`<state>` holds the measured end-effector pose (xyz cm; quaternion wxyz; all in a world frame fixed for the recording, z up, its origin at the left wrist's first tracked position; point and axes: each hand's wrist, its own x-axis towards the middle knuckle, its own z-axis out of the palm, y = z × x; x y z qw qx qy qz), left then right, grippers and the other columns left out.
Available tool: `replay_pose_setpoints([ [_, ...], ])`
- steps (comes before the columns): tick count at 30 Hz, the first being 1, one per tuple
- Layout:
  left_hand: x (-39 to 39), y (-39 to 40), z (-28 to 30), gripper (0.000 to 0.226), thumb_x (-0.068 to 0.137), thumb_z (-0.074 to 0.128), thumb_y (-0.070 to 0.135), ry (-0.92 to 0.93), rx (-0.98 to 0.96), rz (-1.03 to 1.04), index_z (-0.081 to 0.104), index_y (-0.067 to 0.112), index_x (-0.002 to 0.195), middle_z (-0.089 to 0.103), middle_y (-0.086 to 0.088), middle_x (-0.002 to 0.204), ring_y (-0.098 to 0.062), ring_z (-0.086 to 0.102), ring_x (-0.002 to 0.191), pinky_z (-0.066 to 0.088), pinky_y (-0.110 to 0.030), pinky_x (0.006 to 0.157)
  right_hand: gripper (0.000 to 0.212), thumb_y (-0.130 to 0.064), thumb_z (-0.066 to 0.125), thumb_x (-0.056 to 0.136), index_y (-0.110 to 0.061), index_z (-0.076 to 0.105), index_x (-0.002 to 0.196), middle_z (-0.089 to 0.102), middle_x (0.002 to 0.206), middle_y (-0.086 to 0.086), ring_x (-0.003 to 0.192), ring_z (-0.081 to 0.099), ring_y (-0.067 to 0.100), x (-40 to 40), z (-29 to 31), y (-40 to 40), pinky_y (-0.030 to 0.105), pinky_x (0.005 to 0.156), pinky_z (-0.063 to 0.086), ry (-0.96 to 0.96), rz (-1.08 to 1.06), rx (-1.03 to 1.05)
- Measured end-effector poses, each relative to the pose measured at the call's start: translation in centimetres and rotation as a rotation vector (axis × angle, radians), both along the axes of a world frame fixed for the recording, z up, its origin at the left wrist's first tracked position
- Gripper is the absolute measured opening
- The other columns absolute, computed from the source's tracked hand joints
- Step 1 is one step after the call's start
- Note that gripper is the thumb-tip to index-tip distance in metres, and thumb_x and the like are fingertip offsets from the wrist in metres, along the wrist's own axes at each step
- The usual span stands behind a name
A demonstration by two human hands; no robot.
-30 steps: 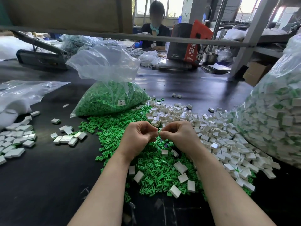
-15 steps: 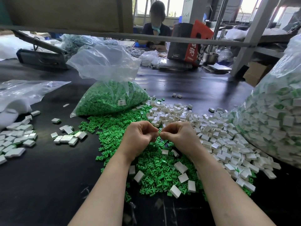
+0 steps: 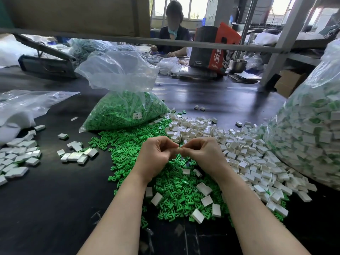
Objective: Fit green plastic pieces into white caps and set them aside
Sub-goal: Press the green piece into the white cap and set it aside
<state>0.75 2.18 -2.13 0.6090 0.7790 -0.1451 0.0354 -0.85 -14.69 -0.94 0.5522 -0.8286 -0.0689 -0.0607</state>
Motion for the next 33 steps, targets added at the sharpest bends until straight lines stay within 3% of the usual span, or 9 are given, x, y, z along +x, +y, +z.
replay_pose_setpoints([
  [5, 0.1, 0.2, 0.1, 0.018, 0.081, 0.072, -0.006, 0.04, -0.101, -0.014, 0.072, 0.012, 0.083, 0.075, -0.004, 0.076, -0.021, 0.073, 0.073, 0.058, -0.025, 0.07, 0.006, -0.008, 0.079, 0.079, -0.013, 0.075, 0.081, 0.075, 0.075, 0.002, 0.069, 0.07, 0.011, 0.1, 0.0, 0.1, 0.023, 0.069, 0.056, 0.011, 0.023, 0.088],
  [9, 0.1, 0.3, 0.5, 0.017, 0.083, 0.072, 0.0, 0.049, -0.123, -0.052, 0.073, 0.013, 0.094, 0.076, -0.003, 0.079, -0.017, 0.074, 0.075, 0.055, -0.019, 0.068, 0.005, -0.01, 0.079, 0.079, -0.011, 0.076, 0.082, 0.076, 0.079, 0.006, 0.074, 0.071, 0.017, 0.1, 0.0, 0.0, 0.023, 0.072, 0.056, 0.017, 0.021, 0.186],
  [13, -0.1, 0.1, 0.7, 0.014, 0.087, 0.069, 0.002, 0.03, -0.049, -0.057, 0.073, 0.012, 0.096, 0.076, -0.002, 0.081, -0.016, 0.073, 0.079, 0.056, -0.021, 0.072, 0.02, -0.031, 0.078, 0.072, -0.013, 0.073, 0.08, 0.073, 0.073, 0.004, 0.061, 0.064, 0.006, -0.1, 0.4, 0.0, 0.014, 0.059, 0.049, 0.011, 0.034, 0.241],
  [18, -0.4, -0.3, 1.3, 0.013, 0.082, 0.076, 0.011, -0.035, -0.078, 0.0, 0.074, 0.022, 0.088, 0.075, 0.006, 0.084, -0.007, 0.07, 0.083, 0.053, -0.015, 0.075, 0.056, -0.061, 0.045, 0.084, -0.007, 0.062, 0.082, 0.065, 0.061, 0.007, 0.044, 0.05, 0.006, -0.2, 1.0, 0.4, 0.012, 0.041, 0.037, 0.125, 0.028, 0.276],
  [21, -0.5, -0.4, 1.5, 0.012, 0.081, 0.077, 0.013, -0.047, -0.09, 0.035, 0.076, 0.021, 0.089, 0.073, 0.006, 0.092, -0.007, 0.069, 0.09, 0.053, -0.019, 0.082, 0.074, -0.073, 0.024, 0.085, -0.011, 0.063, 0.077, 0.064, 0.06, 0.007, 0.043, 0.049, 0.009, -0.2, 1.4, 0.9, 0.013, 0.038, 0.034, 0.238, 0.077, 0.202],
  [23, -0.6, -0.5, 1.7, 0.014, 0.081, 0.076, 0.01, -0.024, -0.147, 0.039, 0.075, 0.022, 0.088, 0.074, 0.008, 0.09, -0.003, 0.069, 0.087, 0.052, -0.014, 0.078, 0.079, -0.078, 0.019, 0.082, -0.014, 0.064, 0.075, 0.063, 0.061, 0.006, 0.045, 0.047, 0.01, -0.2, 1.6, 1.1, 0.014, 0.037, 0.031, 0.292, 0.113, 0.177],
  [27, -0.8, -1.1, 1.9, 0.019, 0.082, 0.074, 0.002, 0.035, -0.229, -0.008, 0.073, 0.021, 0.083, 0.074, 0.008, 0.07, -0.003, 0.067, 0.063, 0.051, -0.013, 0.063, 0.079, -0.078, 0.021, 0.085, -0.014, 0.067, 0.076, 0.064, 0.065, 0.008, 0.052, 0.048, 0.012, -0.2, 1.4, 1.3, 0.016, 0.038, 0.031, 0.324, 0.151, 0.187],
  [33, -0.5, -1.3, 1.7, 0.015, 0.081, 0.075, 0.004, 0.043, -0.258, 0.004, 0.077, 0.019, 0.085, 0.076, 0.002, 0.078, -0.007, 0.069, 0.073, 0.053, -0.02, 0.077, 0.062, -0.07, 0.037, 0.087, -0.018, 0.065, 0.067, 0.059, 0.058, 0.003, 0.045, 0.045, 0.008, -0.2, 0.8, 1.1, 0.014, 0.04, 0.032, 0.272, 0.202, 0.336],
])
